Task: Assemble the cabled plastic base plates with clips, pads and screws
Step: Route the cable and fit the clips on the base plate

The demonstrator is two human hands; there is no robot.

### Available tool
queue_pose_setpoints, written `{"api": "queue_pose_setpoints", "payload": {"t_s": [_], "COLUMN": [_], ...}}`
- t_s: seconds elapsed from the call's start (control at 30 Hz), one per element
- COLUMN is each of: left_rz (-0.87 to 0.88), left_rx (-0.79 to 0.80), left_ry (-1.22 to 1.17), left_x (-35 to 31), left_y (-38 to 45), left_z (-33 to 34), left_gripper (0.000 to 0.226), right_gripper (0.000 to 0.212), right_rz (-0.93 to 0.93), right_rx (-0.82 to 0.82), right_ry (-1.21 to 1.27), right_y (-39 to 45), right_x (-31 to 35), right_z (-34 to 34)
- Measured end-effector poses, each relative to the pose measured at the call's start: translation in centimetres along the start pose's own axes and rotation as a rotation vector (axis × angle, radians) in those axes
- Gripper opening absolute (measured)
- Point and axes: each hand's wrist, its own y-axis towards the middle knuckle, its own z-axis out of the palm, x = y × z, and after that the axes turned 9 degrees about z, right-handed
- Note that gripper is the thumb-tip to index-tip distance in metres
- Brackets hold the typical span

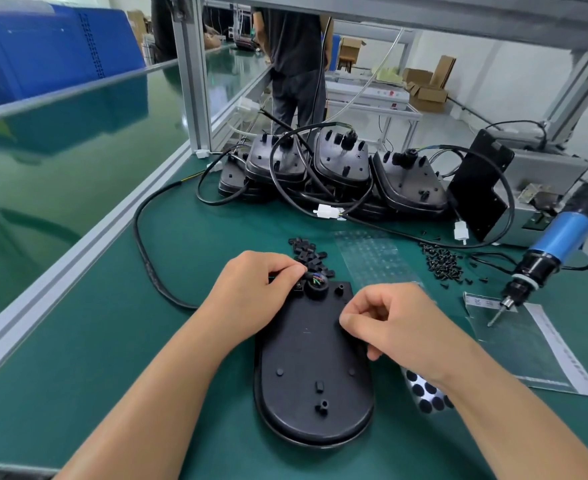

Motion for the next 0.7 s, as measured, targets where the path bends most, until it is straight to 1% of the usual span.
{"api": "queue_pose_setpoints", "payload": {"t_s": [0.3, 0.4, 0.57, 0.7], "left_rz": [0.002, -0.004, -0.008, -0.007], "left_rx": [0.006, 0.01, 0.009, 0.004], "left_ry": [0.009, 0.012, 0.018, 0.03], "left_x": [-0.01, -0.05, -0.08, -0.11], "left_y": [-0.13, -0.2, -0.26, -0.26], "left_z": [-0.01, 0.02, 0.02, 0.08], "left_gripper": [0.021, 0.021, 0.021, 0.021], "right_gripper": [0.017, 0.015, 0.011, 0.009], "right_rz": [-0.081, -0.064, -0.012, 0.017], "right_rx": [-0.096, -0.099, -0.052, -0.066], "right_ry": [0.022, 0.019, 0.062, 0.069], "right_y": [-0.38, -0.2, 0.12, 0.25], "right_x": [-0.66, -0.65, -0.54, -0.58], "right_z": [0.91, 0.98, 0.83, 0.97]}}
